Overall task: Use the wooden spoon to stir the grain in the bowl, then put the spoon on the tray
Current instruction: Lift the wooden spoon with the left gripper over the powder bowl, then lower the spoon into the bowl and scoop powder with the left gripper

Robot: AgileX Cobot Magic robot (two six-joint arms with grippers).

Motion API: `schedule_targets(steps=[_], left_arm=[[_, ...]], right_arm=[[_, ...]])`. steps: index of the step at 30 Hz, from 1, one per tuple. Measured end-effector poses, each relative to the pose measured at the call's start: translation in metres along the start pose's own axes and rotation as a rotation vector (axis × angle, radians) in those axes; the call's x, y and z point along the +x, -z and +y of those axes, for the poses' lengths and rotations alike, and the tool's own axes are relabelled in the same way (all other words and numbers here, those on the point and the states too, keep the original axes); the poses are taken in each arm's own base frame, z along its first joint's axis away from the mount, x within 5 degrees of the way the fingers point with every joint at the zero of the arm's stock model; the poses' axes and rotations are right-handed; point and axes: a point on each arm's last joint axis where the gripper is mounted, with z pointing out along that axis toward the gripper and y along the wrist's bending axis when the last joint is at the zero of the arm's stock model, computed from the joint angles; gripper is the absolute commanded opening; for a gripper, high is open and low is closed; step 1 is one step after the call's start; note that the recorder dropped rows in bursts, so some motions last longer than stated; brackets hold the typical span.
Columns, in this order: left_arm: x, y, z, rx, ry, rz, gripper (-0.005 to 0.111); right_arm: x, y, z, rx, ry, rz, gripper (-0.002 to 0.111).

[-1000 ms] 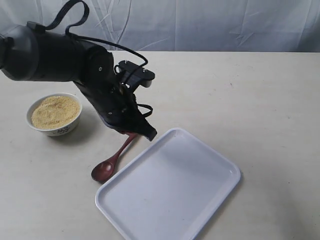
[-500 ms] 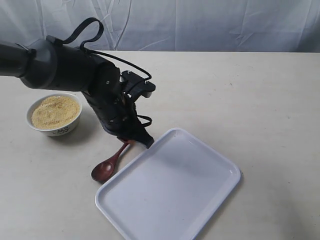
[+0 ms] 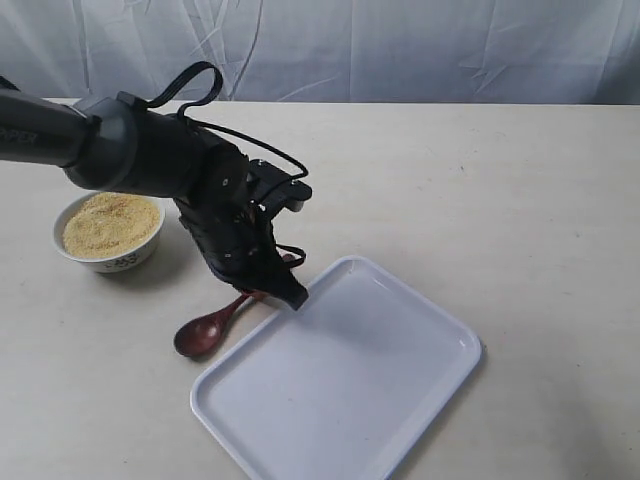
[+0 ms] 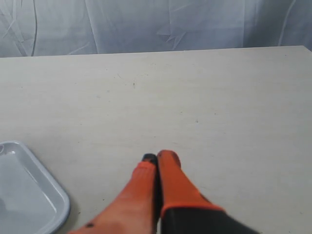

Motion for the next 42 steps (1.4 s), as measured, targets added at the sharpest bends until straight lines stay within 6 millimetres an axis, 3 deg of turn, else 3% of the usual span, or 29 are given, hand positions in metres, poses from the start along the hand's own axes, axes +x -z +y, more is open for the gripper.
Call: schedule_targets(steps=[4, 9, 18, 23, 26, 32, 42], left_arm=[[0.0, 0.007, 0.001, -0.005, -0.007, -0.005, 0.0], [-0.008, 0.045, 0.012, -0.006, 0.05, -0.116, 0.0], [-0.001, 0.13, 0.083, -0.084, 0.286, -0.368, 0.0], [0.011, 0.153, 0.127, -0.124, 0.431, -0.478, 0.0], [0.018, 0.151, 0.144, -0.105, 0.474, -0.493, 0.0], [0.026, 0.122, 0.168, -0.059, 0.485, -0.442, 0.0], [0.03, 0.077, 0.181, -0.057, 0.477, -0.353, 0.0]], right_arm=[[0.0, 0.0, 0.0, 0.0, 0.0, 0.0, 0.0], [0.0, 0.0, 0.0, 0.0, 0.0, 0.0, 0.0], [0.0, 0.0, 0.0, 0.0, 0.0, 0.0, 0.0], [0.0, 0.0, 0.0, 0.0, 0.0, 0.0, 0.0], [0.0, 0.0, 0.0, 0.0, 0.0, 0.0, 0.0], [0.0, 0.0, 0.0, -0.001, -0.004, 0.0, 0.0], [0.0, 0.0, 0.0, -0.002, -0.006, 0.0, 0.0]])
